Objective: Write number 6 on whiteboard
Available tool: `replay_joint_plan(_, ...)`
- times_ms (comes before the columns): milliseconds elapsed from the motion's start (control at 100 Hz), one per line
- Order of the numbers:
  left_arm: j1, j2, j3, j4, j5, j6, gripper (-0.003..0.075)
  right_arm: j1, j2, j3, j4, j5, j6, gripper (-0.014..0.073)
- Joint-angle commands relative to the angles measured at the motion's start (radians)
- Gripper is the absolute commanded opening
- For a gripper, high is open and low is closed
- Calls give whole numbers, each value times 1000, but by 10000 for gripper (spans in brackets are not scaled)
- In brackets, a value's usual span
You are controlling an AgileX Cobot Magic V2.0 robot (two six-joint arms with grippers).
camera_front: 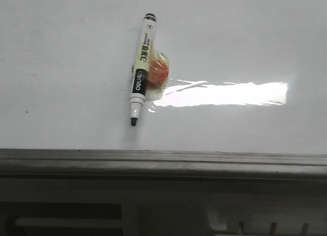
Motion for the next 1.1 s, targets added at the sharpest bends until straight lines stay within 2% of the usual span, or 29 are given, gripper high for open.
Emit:
replay_joint_plan(0,3,-29,44,-12,-47,-10,-19,-8,-19,27,-10,-15,-2,-65)
replay_joint_plan(860,3,-29,44,-12,-50,-10,-19,-8,-19,27,-10,-18,-2,-65)
replay_joint_plan(970,3,-29,44,-105,-77,-10,-19,-8,-19,27,-56,-50,-2,-65)
replay_joint_plan(1060,3,-29,44,-216,-165,-10,-19,-8,-19,27,-55,-208,-2,-65)
replay_joint_plan(1090,3,-29,44,-313,-202,-10,-19,-8,-19,27,-45,-268,-2,-65)
